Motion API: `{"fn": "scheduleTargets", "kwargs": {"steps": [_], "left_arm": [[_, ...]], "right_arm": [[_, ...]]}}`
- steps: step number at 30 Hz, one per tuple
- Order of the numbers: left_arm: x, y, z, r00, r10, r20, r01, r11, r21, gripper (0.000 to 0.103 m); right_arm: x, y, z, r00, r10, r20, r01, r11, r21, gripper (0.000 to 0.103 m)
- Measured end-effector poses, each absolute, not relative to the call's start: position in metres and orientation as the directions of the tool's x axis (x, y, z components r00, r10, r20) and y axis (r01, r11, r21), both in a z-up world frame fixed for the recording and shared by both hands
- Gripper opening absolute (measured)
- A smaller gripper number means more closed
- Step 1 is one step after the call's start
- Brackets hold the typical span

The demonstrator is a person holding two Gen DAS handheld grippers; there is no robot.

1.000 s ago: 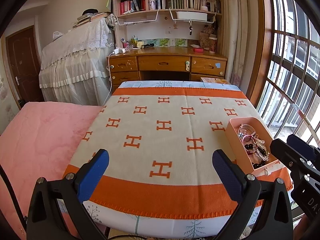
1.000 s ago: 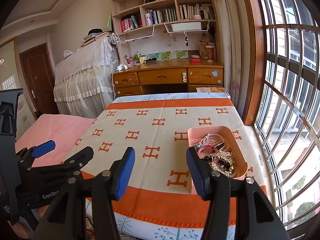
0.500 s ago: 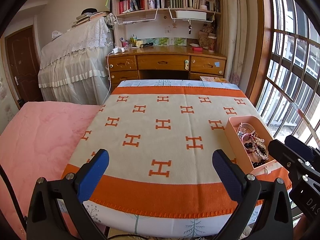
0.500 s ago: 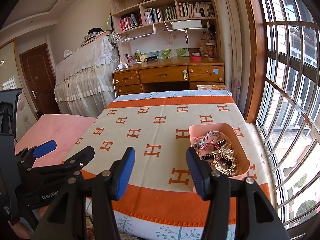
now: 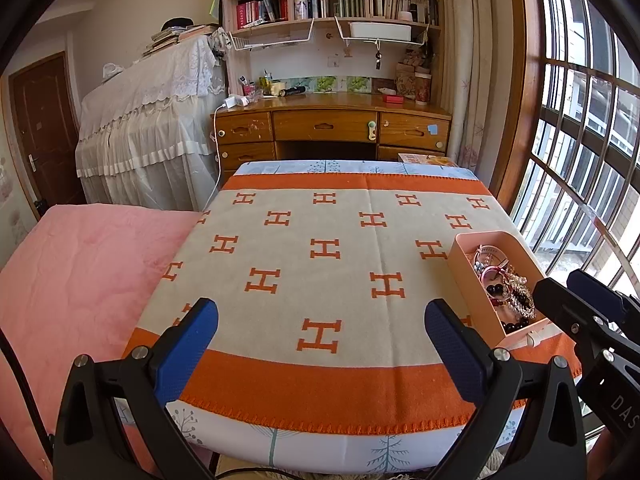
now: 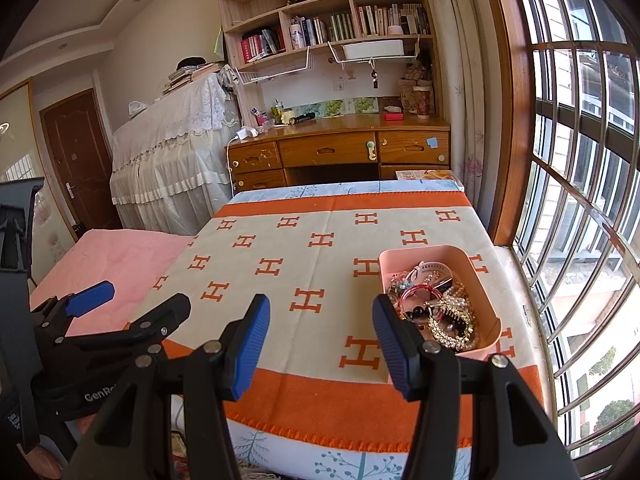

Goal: Organize jewelry

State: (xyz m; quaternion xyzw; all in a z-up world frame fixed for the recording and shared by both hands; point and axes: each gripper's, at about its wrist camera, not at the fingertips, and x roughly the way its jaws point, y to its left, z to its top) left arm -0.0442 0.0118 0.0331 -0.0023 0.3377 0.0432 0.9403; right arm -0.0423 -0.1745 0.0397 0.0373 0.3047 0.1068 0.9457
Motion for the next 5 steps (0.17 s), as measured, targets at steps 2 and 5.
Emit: {"fn": "scheduleTargets", "kwargs": {"steps": [2,5], "left_arm": [[-0.0443,0.0118,0.0331,0.768,0.08,-0.636,-0.083,0.996,0.024,0.102],[-0.044,0.0119,0.0329,0.766,0.079,-0.638,-0.083,0.996,0.023,0.102]], "right_arm": [[-0.0421,-0.1744,0.0395,0.79,0.224,-0.571,-0.179,0.975,0.134,0.054],[-0.0423,-0.1725,0.0375,0.788,0.222,-0.574,-0.178,0.975,0.134,0.054]]}}
